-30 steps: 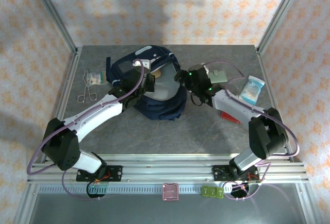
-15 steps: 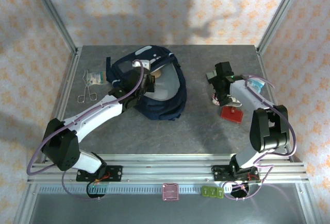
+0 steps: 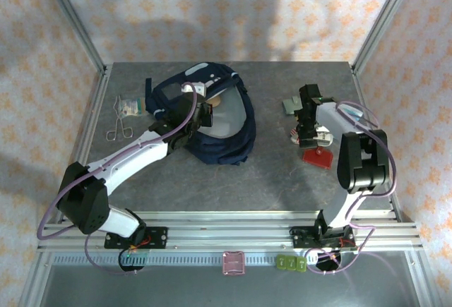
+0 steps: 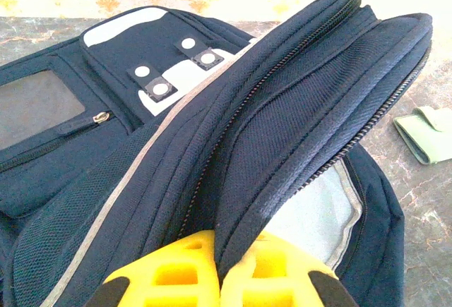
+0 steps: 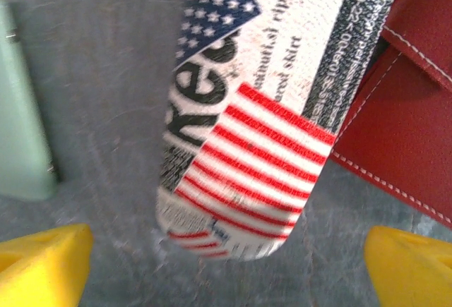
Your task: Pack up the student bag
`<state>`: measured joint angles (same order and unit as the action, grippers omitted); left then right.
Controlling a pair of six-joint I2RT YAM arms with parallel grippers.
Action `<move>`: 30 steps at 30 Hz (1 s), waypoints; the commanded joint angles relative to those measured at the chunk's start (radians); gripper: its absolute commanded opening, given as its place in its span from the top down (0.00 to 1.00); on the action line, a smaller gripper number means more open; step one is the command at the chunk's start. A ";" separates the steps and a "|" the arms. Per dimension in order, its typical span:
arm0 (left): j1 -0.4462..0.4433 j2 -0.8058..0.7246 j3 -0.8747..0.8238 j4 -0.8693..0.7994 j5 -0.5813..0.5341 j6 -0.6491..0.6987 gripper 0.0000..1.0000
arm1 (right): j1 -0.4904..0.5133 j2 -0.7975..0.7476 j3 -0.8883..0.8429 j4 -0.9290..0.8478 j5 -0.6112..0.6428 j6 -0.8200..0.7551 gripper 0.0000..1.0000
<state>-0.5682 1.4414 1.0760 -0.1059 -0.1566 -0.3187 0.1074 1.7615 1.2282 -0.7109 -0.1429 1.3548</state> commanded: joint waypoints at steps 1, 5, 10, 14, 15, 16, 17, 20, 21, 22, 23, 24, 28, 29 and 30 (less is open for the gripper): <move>-0.006 -0.041 -0.001 0.078 0.012 -0.037 1.00 | -0.006 0.041 0.042 -0.020 0.015 0.034 0.02; -0.006 -0.041 0.000 0.083 0.015 -0.039 1.00 | -0.013 0.094 0.066 -0.028 0.035 0.038 0.03; -0.006 -0.044 -0.008 0.082 0.013 -0.042 1.00 | -0.020 0.146 0.057 0.002 -0.011 0.017 0.11; -0.006 -0.045 -0.011 0.081 0.009 -0.044 1.00 | -0.020 0.163 0.055 0.033 -0.038 -0.006 0.18; -0.006 -0.045 -0.012 0.081 0.009 -0.045 1.00 | -0.020 0.163 0.056 0.044 -0.042 -0.016 0.23; -0.006 -0.045 -0.013 0.081 0.010 -0.046 1.00 | -0.021 0.161 0.055 0.055 -0.048 -0.025 0.28; -0.005 -0.045 -0.013 0.081 0.008 -0.046 1.00 | -0.018 0.154 0.049 0.071 -0.054 -0.036 0.34; -0.006 -0.043 -0.014 0.084 0.006 -0.048 1.00 | -0.006 0.126 0.036 0.108 -0.041 -0.069 0.43; -0.006 -0.041 -0.013 0.086 0.006 -0.048 1.00 | 0.001 0.116 0.032 0.115 -0.037 -0.081 0.46; -0.006 -0.040 -0.011 0.086 0.007 -0.048 1.00 | 0.008 0.107 0.026 0.125 -0.040 -0.097 0.48; -0.006 -0.037 -0.011 0.087 0.010 -0.048 1.00 | 0.015 0.099 0.018 0.147 -0.048 -0.122 0.55; -0.006 -0.036 -0.009 0.088 0.009 -0.047 1.00 | 0.024 0.094 0.012 0.168 -0.055 -0.147 0.61; -0.006 -0.032 -0.007 0.087 0.009 -0.048 1.00 | 0.082 0.098 0.025 0.175 -0.063 -0.267 0.65; -0.006 -0.032 -0.006 0.088 0.008 -0.047 1.00 | 0.106 0.103 0.034 0.168 -0.062 -0.306 0.67; -0.006 -0.032 -0.005 0.088 0.008 -0.048 1.00 | 0.130 0.110 0.040 0.161 -0.056 -0.342 0.67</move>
<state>-0.5682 1.4399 1.0653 -0.0921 -0.1532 -0.3405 0.1703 1.8801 1.2453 -0.6323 -0.1825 1.1385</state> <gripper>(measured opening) 0.048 0.571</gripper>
